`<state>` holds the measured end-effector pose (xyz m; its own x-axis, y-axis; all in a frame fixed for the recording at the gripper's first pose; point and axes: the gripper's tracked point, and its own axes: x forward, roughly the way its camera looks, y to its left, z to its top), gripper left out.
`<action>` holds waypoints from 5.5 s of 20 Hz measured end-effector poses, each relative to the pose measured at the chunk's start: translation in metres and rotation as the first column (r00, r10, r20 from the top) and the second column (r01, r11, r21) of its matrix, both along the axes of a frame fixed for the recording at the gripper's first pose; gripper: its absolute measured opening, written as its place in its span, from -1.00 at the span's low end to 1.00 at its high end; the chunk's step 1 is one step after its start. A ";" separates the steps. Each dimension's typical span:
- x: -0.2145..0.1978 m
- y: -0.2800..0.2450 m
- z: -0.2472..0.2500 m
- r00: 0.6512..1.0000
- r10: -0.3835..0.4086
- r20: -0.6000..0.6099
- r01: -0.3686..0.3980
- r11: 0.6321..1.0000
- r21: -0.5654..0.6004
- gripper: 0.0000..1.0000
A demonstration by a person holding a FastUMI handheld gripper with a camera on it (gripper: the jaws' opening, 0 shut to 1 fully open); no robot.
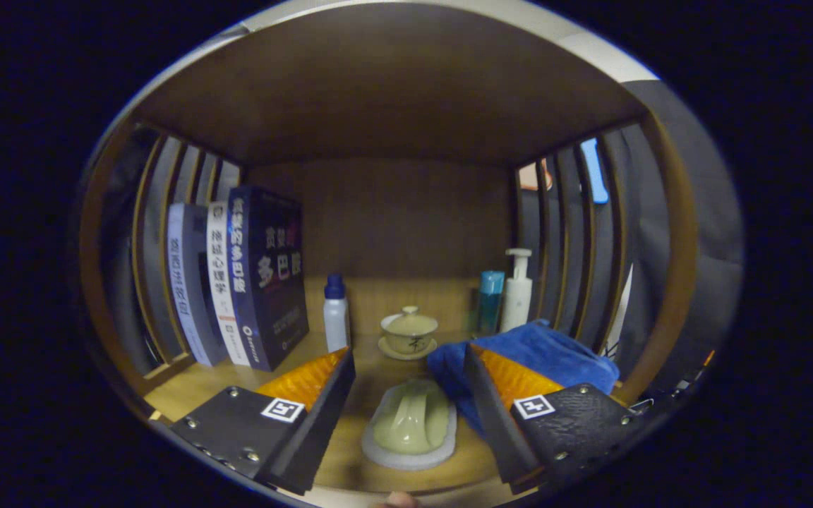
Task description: Pull open the drawer, take out the items inside it, and place them on the countertop above the cabinet.
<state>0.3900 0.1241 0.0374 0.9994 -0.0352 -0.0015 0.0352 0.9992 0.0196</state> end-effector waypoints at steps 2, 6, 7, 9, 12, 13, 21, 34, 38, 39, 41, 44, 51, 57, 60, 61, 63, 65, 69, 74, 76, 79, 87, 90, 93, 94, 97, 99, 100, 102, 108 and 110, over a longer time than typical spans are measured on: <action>-0.026 -0.008 0.014 0.999 -0.020 0.028 0.019 1.000 0.007 0.87; -0.077 -0.021 0.027 0.996 -0.074 0.039 0.075 0.997 -0.016 0.88; -0.090 -0.022 0.023 0.996 -0.084 0.034 0.084 0.996 -0.022 0.88; -0.119 -0.020 0.009 0.996 -0.086 0.018 0.087 0.996 -0.022 0.88; -0.162 -0.010 -0.012 0.998 -0.064 0.018 0.064 0.998 0.009 0.88; -0.174 -0.009 -0.020 0.998 -0.061 0.016 0.061 0.998 0.024 0.88; -0.253 0.006 -0.064 1.000 -0.024 -0.013 0.025 0.997 0.072 0.88; -0.269 -0.016 -0.132 0.989 -0.009 -0.148 0.022 0.996 0.082 0.88; -0.264 -0.010 -0.147 0.982 0.023 -0.187 -0.007 0.996 0.088 0.88; -0.263 -0.008 -0.151 0.981 0.029 -0.193 -0.012 0.996 0.091 0.88; -0.260 -0.005 -0.157 0.978 0.040 -0.202 -0.020 0.994 0.103 0.88; -0.257 -0.005 -0.161 0.978 0.056 -0.203 -0.034 0.993 0.110 0.89; -0.254 -0.002 -0.163 0.974 0.111 -0.195 -0.081 0.984 0.157 0.88; -0.251 -0.004 -0.164 0.972 0.128 -0.198 -0.094 0.980 0.174 0.89; -0.247 -0.004 -0.161 0.974 0.132 -0.186 -0.097 0.977 0.188 0.89; -0.245 -0.004 -0.158 0.975 0.132 -0.180 -0.097 0.977 0.188 0.89; -0.246 -0.004 -0.161 0.972 0.135 -0.195 -0.100 0.978 0.182 0.90; -0.241 -0.003 -0.160 0.971 0.141 -0.194 -0.103 0.976 0.191 0.91; -0.232 -0.004 -0.160 0.970 0.144 -0.194 -0.104 0.974 0.202 0.95; -0.224 -0.003 -0.160 0.969 0.147 -0.197 -0.106 0.974 0.202 0.96; -0.223 -0.002 -0.159 0.970 0.145 -0.197 -0.105 0.974 0.201 0.96; -0.219 -0.002 -0.159 0.969 0.149 -0.197 -0.107 0.972 0.210 0.96; -0.209 -0.001 -0.161 0.970 0.151 -0.192 -0.102 0.964 0.245 0.96; -0.201 -0.001 -0.162 0.971 0.145 -0.190 -0.095 0.963 0.252 0.95; -0.191 -0.001 -0.163 0.973 0.139 -0.186 -0.087 0.960 0.265 0.96; -0.186 0.001 -0.163 0.972 0.142 -0.186 -0.088 0.958 0.274 0.96; -0.174 0.003 -0.164 0.971 0.145 -0.188 -0.089 0.957 0.277 0.96; -0.166 0.003 -0.163 0.970 0.144 -0.195 -0.088 0.959 0.270 0.96; -0.162 0.005 -0.163 0.970 0.144 -0.197 -0.088 0.960 0.267 0.96; -0.155 0.005 -0.163 0.969 0.144 -0.201 -0.088 0.961 0.264 0.96; -0.138 0.007 -0.164 0.968 0.152 -0.199 -0.094 0.957 0.275 0.96; -0.133 0.009 -0.164 0.968 0.154 -0.198 -0.096 0.956 0.278 0.96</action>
